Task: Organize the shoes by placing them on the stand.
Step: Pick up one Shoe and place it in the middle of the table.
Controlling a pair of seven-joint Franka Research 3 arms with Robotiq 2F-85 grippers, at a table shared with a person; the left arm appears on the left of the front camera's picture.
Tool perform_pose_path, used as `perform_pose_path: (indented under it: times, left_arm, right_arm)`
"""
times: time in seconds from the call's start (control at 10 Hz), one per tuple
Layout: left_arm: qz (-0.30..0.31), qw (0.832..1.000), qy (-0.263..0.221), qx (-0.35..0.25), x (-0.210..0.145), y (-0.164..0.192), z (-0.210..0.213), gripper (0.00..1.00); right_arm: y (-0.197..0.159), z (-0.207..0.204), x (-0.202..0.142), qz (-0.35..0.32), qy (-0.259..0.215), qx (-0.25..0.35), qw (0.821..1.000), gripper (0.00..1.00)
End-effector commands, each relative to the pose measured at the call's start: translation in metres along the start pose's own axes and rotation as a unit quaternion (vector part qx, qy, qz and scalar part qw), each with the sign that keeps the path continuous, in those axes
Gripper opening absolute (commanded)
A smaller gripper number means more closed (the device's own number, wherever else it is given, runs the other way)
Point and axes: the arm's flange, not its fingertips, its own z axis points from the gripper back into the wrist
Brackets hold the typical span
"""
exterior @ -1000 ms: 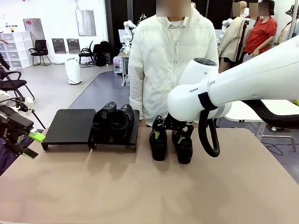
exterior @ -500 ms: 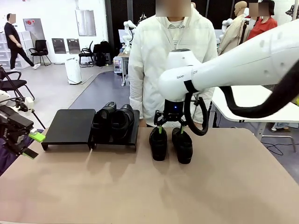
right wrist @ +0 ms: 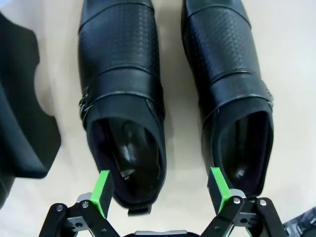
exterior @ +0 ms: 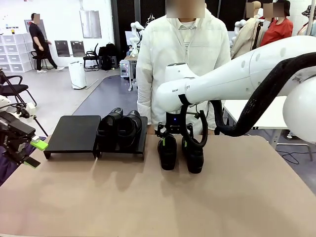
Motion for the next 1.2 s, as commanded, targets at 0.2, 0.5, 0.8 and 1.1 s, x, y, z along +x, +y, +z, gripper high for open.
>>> perform_pose_path:
  times: [0.2, 0.5, 0.8, 1.1]
  left_arm:
    - [0.003, 1.0, 0.002, 0.0, -0.001, -0.001, 0.001, 1.0]
    - [0.003, 1.0, 0.002, 0.0, -0.001, -0.001, 0.001, 1.0]
    - [0.003, 1.0, 0.002, 0.0, -0.001, -0.001, 0.001, 1.0]
    - [0.003, 1.0, 0.002, 0.0, -0.001, -0.001, 0.001, 1.0]
  right_arm:
    - [0.005, -0.015, 0.011, -0.035, 0.02, -0.015, 0.999, 1.0]
    - [0.005, -0.018, 0.013, -0.033, 0.025, 0.004, 0.999, 0.26]
    - [0.005, -0.024, 0.013, -0.032, 0.039, 0.009, 0.999, 0.0]
    - [0.007, -0.027, 0.013, -0.031, 0.041, 0.007, 0.999, 0.0]
